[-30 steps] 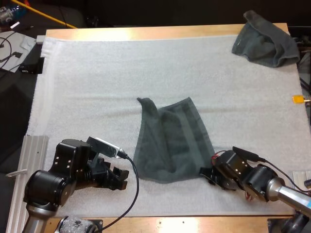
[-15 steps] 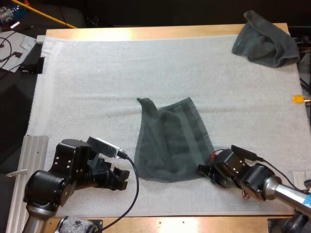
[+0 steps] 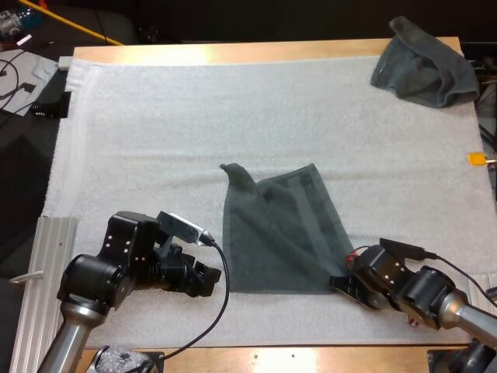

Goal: Pick towel from pile, fold and stack

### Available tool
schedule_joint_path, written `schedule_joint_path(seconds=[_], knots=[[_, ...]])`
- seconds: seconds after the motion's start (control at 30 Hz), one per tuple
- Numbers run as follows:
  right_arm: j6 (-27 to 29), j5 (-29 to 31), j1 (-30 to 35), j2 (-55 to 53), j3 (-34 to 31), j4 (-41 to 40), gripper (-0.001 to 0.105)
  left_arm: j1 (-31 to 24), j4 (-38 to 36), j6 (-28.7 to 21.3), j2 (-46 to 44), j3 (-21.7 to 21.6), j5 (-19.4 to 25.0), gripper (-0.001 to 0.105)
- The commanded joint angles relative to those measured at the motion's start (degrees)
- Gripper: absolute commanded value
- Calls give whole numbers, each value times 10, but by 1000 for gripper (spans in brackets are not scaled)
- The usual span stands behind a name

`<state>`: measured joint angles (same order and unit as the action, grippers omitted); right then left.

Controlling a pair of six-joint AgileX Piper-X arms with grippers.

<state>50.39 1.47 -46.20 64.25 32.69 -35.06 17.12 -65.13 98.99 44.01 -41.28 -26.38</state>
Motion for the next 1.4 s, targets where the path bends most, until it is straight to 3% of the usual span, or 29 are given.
schedule_joint_path(seconds=[0.0,0.37,0.77,1.27,1.37], knots=[[2,4,0,-7,2,-11,0,2,10,1,16,6,-16,59],[-4,-1,-1,-11,0,-10,0,15,95,19,142,64,-71,59],[-7,0,-2,-13,-1,-11,0,65,161,17,306,61,-56,59],[-4,6,0,-10,1,-13,0,66,204,20,399,65,-112,59],[-4,6,-1,-11,2,-12,0,67,210,20,412,63,-133,54]])
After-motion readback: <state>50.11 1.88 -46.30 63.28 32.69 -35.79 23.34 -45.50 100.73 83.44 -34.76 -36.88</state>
